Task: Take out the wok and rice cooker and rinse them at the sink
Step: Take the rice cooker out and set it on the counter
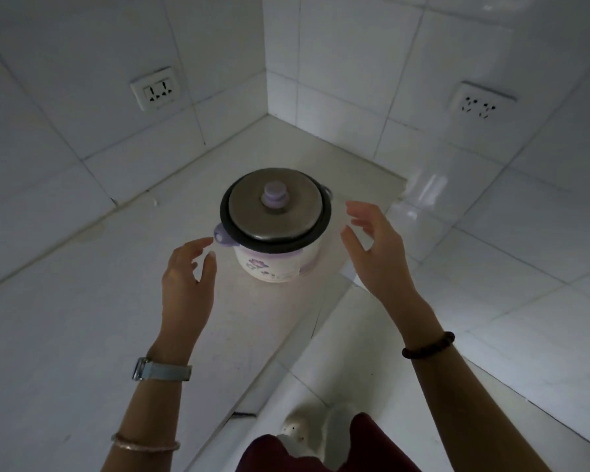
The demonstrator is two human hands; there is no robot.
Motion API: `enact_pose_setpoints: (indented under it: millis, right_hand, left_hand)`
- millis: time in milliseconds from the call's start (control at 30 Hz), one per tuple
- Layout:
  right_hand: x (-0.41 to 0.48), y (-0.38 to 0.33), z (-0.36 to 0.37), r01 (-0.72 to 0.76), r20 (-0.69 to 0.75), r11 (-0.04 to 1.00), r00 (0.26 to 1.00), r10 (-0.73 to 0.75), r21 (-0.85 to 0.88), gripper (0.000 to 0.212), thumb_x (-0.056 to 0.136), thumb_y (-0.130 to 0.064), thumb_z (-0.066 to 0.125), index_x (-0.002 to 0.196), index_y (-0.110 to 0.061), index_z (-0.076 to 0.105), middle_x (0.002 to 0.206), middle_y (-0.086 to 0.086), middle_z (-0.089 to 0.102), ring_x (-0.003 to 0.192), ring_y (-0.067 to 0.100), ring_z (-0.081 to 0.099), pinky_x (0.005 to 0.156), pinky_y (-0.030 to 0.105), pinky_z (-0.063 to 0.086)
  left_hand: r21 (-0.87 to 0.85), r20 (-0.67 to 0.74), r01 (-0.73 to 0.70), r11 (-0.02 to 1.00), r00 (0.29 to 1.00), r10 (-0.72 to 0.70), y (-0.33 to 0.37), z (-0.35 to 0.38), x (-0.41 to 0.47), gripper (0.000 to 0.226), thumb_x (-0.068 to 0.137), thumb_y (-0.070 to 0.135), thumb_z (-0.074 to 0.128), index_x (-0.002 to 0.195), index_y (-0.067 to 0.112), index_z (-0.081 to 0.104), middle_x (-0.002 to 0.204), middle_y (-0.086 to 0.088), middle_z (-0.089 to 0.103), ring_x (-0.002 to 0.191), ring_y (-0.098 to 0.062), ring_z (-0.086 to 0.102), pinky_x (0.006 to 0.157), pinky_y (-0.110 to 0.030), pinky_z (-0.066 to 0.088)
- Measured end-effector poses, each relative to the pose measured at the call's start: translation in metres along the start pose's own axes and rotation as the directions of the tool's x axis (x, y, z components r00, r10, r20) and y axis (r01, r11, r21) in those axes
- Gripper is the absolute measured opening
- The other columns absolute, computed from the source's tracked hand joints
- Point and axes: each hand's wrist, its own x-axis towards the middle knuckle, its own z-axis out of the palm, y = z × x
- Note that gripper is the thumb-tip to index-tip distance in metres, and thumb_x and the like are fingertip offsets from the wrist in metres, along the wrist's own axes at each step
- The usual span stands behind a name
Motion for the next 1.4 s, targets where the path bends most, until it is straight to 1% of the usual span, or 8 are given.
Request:
enact_pose_setpoints:
  millis: [100, 300, 500, 633, 767, 967, 1100, 1400]
  right_hand:
    - [0.032, 0.007, 0.008, -0.026, 0.054, 0.997, 0.998, 0.022, 0.073, 0.029, 0.094, -0.020, 0.054, 0.123, -0.023, 0.053, 0.117, -0.010, 0.058, 0.108, 0.009, 0.056, 0.090, 0.011, 0.041]
    - [0.104, 0.039, 0.017, -0.193, 0.135, 0.978, 0.974, 0.181, 0.078, 0.033, 0.096, -0.025, 0.053, 0.128, -0.017, 0.052, 0.123, -0.001, 0.058, 0.100, 0.007, 0.053, 0.082, 0.015, 0.040]
    - [0.168, 0.090, 0.035, -0.304, 0.349, 0.949, 0.884, 0.312, -0.079, 0.039, 0.099, -0.029, 0.044, 0.134, -0.012, 0.048, 0.131, 0.007, 0.056, 0.112, 0.022, 0.058, 0.093, 0.033, 0.047]
    - [0.195, 0.115, 0.051, -0.276, 0.466, 0.957, 0.838, 0.284, -0.087, 0.031, 0.101, -0.025, 0.042, 0.119, -0.005, 0.058, 0.098, 0.008, 0.066, 0.075, 0.017, 0.067, 0.071, 0.028, 0.056]
    - [0.205, 0.127, 0.058, -0.193, 0.528, 0.977, 0.823, 0.210, -0.088, 0.025, 0.100, -0.019, 0.045, 0.110, -0.003, 0.060, 0.081, 0.002, 0.062, 0.062, 0.010, 0.063, 0.060, 0.020, 0.053]
    - [0.208, 0.137, 0.063, -0.130, 0.538, 0.991, 0.834, 0.119, -0.019, 0.017, 0.100, -0.014, 0.044, 0.097, -0.008, 0.060, 0.073, 0.004, 0.064, 0.047, 0.001, 0.059, 0.047, 0.015, 0.050]
    - [0.211, 0.138, 0.060, -0.099, 0.559, 0.995, 0.824, 0.089, -0.013, 0.016, 0.100, -0.013, 0.045, 0.094, -0.009, 0.060, 0.070, 0.001, 0.063, 0.047, 0.000, 0.060, 0.046, 0.012, 0.047]
    - [0.203, 0.100, 0.060, 0.028, 0.638, 0.998, 0.768, -0.057, 0.056, 0.014, 0.099, -0.015, 0.047, 0.097, -0.010, 0.061, 0.072, -0.001, 0.063, 0.050, 0.001, 0.061, 0.047, 0.010, 0.048]
  left_hand:
    - [0.016, 0.006, 0.122, 0.992, 0.993, -0.122, 0.000, 0.014, 0.017, 0.033, 0.098, 0.021, 0.051, 0.128, 0.009, 0.057, 0.128, -0.011, 0.058, 0.113, -0.025, 0.058, 0.097, -0.034, 0.046]
    - [0.101, 0.010, 0.306, 0.947, 0.951, -0.308, -0.009, 0.046, 0.054, 0.037, 0.098, 0.026, 0.051, 0.131, 0.009, 0.051, 0.128, -0.013, 0.059, 0.112, -0.029, 0.059, 0.093, -0.040, 0.049]
    - [0.108, -0.111, 0.485, 0.868, 0.873, -0.475, -0.016, 0.072, 0.077, 0.031, 0.101, 0.026, 0.044, 0.123, 0.007, 0.056, 0.108, -0.012, 0.069, 0.089, -0.027, 0.067, 0.076, -0.037, 0.053]
    - [0.107, -0.135, 0.566, 0.818, 0.823, -0.552, -0.020, 0.086, 0.085, 0.022, 0.101, 0.022, 0.044, 0.101, 0.008, 0.061, 0.074, -0.002, 0.068, 0.067, -0.016, 0.067, 0.068, -0.034, 0.055]
    - [0.135, -0.200, 0.600, 0.789, 0.796, -0.571, -0.017, 0.099, 0.083, 0.025, 0.102, 0.017, 0.040, 0.086, 0.009, 0.057, 0.058, 0.006, 0.058, 0.056, -0.005, 0.055, 0.055, -0.018, 0.040]
    - [0.147, -0.277, 0.631, 0.762, 0.766, -0.581, -0.011, 0.106, 0.083, 0.028, 0.103, 0.017, 0.039, 0.082, 0.008, 0.055, 0.059, 0.005, 0.052, 0.057, -0.011, 0.049, 0.051, -0.013, 0.030]
    - [0.130, -0.282, 0.640, 0.757, 0.756, -0.591, -0.008, 0.107, 0.076, 0.029, 0.103, 0.019, 0.040, 0.087, 0.005, 0.059, 0.074, -0.006, 0.060, 0.069, -0.020, 0.053, 0.061, -0.026, 0.033]
    - [-0.059, -0.399, 0.655, 0.753, 0.676, -0.619, 0.015, 0.079, 0.020, 0.029, 0.103, 0.016, 0.040, 0.078, 0.011, 0.055, 0.065, 0.000, 0.059, 0.060, -0.009, 0.057, 0.051, -0.011, 0.039]
